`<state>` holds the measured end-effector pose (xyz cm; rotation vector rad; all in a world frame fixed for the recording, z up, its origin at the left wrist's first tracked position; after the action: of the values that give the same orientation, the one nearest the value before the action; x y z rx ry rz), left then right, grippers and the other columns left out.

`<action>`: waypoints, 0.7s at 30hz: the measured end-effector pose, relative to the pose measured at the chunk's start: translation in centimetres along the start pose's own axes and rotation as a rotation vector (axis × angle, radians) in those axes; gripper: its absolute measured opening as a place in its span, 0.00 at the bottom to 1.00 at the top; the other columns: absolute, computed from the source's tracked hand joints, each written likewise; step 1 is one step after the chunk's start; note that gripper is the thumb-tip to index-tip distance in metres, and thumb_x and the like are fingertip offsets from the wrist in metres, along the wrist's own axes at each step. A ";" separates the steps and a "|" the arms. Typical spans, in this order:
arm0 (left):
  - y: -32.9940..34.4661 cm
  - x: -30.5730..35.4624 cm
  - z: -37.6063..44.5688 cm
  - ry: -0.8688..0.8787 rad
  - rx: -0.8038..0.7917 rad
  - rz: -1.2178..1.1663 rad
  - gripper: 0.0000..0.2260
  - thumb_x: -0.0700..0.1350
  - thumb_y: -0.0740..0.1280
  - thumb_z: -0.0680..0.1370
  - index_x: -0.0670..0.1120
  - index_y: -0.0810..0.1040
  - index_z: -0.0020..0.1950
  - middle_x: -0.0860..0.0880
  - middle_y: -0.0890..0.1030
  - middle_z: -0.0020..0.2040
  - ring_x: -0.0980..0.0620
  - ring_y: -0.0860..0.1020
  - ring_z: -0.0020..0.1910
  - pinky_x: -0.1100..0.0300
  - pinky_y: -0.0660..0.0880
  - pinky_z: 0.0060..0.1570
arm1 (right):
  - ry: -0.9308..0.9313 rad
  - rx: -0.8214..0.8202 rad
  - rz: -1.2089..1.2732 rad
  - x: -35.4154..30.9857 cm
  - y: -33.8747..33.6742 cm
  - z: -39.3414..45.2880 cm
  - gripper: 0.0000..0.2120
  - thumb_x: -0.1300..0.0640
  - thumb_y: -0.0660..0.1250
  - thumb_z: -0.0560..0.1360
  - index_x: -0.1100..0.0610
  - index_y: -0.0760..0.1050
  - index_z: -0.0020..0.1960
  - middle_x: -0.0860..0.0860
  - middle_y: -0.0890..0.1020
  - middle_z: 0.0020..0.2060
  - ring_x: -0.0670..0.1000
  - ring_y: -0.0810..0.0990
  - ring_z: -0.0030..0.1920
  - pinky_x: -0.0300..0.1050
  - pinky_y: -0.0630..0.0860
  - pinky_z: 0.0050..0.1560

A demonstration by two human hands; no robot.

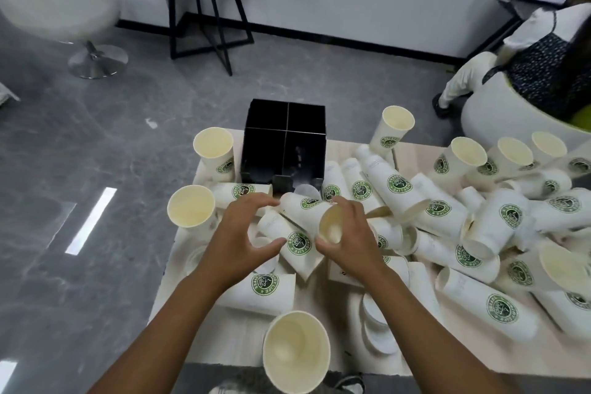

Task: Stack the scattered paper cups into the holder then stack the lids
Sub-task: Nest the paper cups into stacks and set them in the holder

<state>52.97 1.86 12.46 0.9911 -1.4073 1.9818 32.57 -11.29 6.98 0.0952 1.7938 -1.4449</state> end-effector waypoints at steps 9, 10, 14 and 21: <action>-1.3 3.7 0.6 0.074 0.027 -0.004 0.29 0.48 0.81 0.71 0.58 0.73 0.69 0.61 0.74 0.68 0.56 0.73 0.69 0.52 0.74 0.66 | -0.246 0.196 0.115 -4.9 -9.0 -2.6 0.40 0.49 0.79 0.65 0.45 0.67 0.73 0.43 0.67 0.67 0.47 0.68 0.71 0.32 0.64 0.69; -1.5 4.3 0.5 0.084 0.041 0.000 0.29 0.47 0.81 0.71 0.58 0.74 0.69 0.61 0.74 0.68 0.56 0.73 0.69 0.54 0.74 0.65 | -0.272 0.206 0.126 -5.5 -10.0 -3.0 0.40 0.48 0.79 0.65 0.45 0.68 0.73 0.43 0.66 0.67 0.47 0.67 0.72 0.31 0.63 0.69; -2.3 7.0 -1.0 0.096 0.114 0.017 0.31 0.45 0.82 0.70 0.60 0.73 0.68 0.61 0.74 0.68 0.53 0.74 0.69 0.55 0.75 0.63 | -0.398 0.225 0.153 -8.0 -14.2 -5.3 0.38 0.49 0.79 0.65 0.43 0.70 0.73 0.41 0.66 0.68 0.45 0.68 0.71 0.32 0.66 0.68; -3.1 12.5 -6.5 0.045 0.225 0.013 0.36 0.45 0.84 0.66 0.60 0.72 0.69 0.59 0.76 0.68 0.52 0.74 0.70 0.58 0.75 0.61 | -0.613 0.264 0.192 -10.9 -19.9 -10.6 0.40 0.48 0.79 0.64 0.48 0.71 0.74 0.46 0.71 0.66 0.49 0.72 0.68 0.42 0.70 0.69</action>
<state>45.98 8.95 22.90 1.0276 -1.1883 2.1947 23.82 -4.62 29.51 -0.0388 1.0679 -1.3747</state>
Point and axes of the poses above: each hand's wrist, its own z-axis towards the middle knuckle, its own y-axis out of the palm, x = y × z, the point moved 5 cm from there along z, towards the middle knuckle
